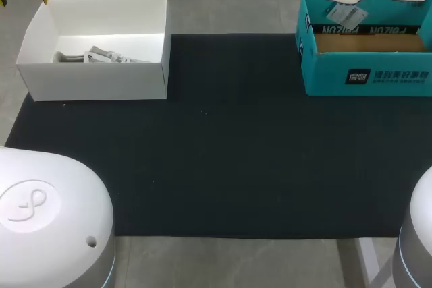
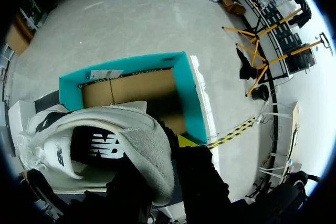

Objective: Take the shoe out of the shoebox, open the shoe tongue, remove and reinsert the insole, then place the shoe into the shoebox

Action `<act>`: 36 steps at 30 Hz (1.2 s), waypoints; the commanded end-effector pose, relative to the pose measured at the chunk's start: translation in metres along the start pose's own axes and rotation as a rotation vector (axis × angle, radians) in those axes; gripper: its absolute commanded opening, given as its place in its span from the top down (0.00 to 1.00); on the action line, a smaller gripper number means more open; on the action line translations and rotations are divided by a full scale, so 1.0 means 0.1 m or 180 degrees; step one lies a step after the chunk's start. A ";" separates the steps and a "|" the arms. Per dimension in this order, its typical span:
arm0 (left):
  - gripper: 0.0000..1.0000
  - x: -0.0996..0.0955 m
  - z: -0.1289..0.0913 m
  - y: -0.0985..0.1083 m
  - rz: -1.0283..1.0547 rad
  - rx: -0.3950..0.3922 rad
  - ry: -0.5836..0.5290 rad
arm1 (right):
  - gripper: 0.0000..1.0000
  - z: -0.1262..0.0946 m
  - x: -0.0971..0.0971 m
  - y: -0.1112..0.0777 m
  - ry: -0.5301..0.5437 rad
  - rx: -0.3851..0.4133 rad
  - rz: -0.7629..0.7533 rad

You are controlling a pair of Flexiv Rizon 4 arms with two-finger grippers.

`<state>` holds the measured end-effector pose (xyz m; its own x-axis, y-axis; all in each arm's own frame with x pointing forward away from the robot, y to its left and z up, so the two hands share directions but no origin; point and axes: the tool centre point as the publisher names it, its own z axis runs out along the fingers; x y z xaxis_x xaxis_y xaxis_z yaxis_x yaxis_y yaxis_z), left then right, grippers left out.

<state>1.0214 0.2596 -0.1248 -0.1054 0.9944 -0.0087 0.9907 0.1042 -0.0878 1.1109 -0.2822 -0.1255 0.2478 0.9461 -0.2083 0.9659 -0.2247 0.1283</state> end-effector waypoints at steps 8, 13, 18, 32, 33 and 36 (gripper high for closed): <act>0.00 0.00 0.00 0.00 0.0003 -0.0003 0.0005 | 1.00 -0.26 0.53 -0.79 0.0016 -0.0332 -0.0086; 0.00 0.00 0.00 0.00 0.0003 -0.0003 0.0005 | 1.00 -0.34 0.75 -1.05 0.0083 -0.0343 -0.0118; 0.00 0.00 0.00 0.00 0.0003 -0.0003 0.0005 | 1.00 -0.40 0.96 -1.30 0.0136 -0.0270 -0.0106; 0.00 0.00 0.00 0.00 0.0003 -0.0003 0.0005 | 1.00 -0.48 1.59 -2.12 0.0279 -0.0122 -0.0094; 0.00 0.00 0.00 0.00 0.0003 -0.0003 0.0005 | 1.00 -0.48 1.63 -2.17 0.0279 -0.0122 -0.0098; 0.00 0.00 0.00 0.00 0.0003 -0.0003 0.0005 | 1.00 -0.48 1.77 -2.32 0.0222 -0.0087 -0.0174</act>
<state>1.0213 0.2596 -0.1247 -0.1052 0.9944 -0.0087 0.9907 0.1040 -0.0877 0.9368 -0.0619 -0.1424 0.1860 0.9734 -0.1335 0.9807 -0.1755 0.0866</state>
